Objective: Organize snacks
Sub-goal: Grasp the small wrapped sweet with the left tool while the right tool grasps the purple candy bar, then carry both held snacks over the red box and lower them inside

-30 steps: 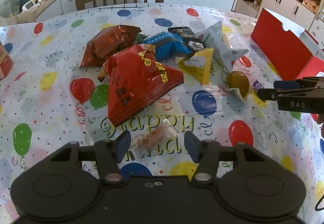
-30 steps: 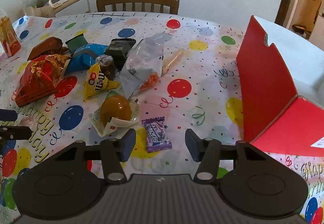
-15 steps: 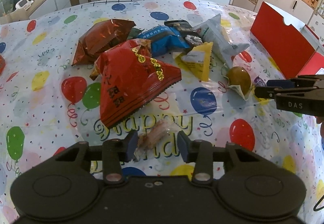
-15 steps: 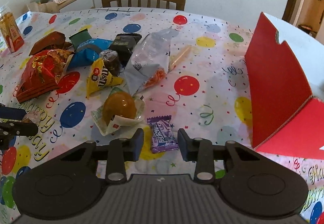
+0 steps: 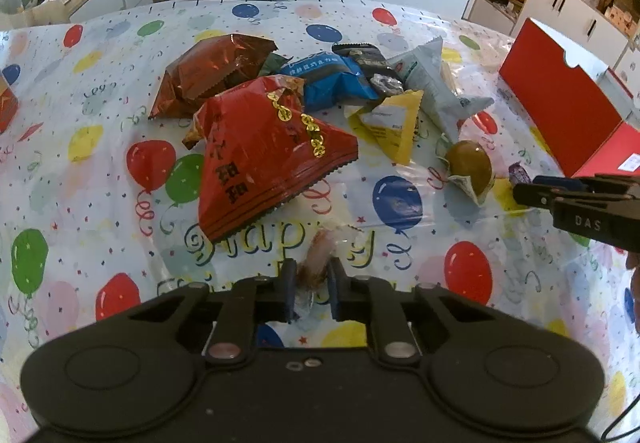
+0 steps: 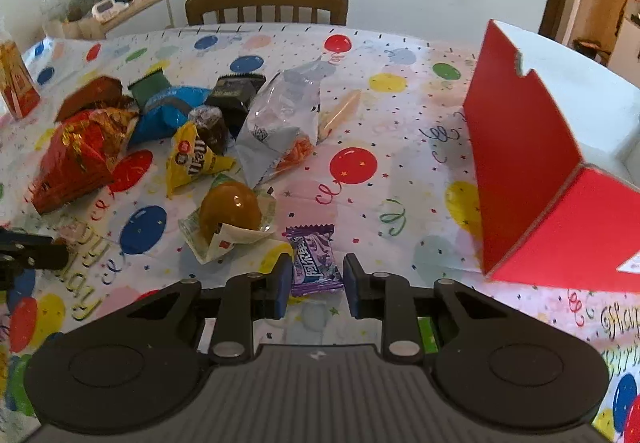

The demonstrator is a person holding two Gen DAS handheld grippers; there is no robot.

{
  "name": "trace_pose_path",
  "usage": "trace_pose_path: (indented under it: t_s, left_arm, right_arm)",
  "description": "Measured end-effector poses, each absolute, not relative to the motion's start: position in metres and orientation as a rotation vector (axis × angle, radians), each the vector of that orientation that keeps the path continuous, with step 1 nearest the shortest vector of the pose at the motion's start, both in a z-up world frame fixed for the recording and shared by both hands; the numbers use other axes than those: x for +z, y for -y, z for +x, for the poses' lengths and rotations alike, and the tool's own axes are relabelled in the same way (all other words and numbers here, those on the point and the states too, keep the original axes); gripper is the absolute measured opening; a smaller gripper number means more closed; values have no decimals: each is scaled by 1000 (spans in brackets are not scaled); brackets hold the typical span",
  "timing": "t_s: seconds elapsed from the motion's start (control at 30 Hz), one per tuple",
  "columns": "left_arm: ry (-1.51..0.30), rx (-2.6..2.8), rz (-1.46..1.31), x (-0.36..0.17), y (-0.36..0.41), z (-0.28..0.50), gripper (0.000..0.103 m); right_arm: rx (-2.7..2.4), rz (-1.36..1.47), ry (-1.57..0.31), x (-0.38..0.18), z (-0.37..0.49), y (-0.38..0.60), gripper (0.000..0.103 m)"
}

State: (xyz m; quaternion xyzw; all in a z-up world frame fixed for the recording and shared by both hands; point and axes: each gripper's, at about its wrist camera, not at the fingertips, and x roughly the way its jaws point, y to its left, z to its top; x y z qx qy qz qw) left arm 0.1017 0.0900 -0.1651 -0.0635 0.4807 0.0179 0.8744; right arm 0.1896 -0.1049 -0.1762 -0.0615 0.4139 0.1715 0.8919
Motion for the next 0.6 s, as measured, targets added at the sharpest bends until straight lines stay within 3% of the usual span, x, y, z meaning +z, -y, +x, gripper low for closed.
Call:
trace_pose_path:
  t_s: [0.6]
  left_arm:
    - [-958,48,-188,-121,-59,85,11]
  right_arm:
    - [410,-73,-789,-103,143,153,27]
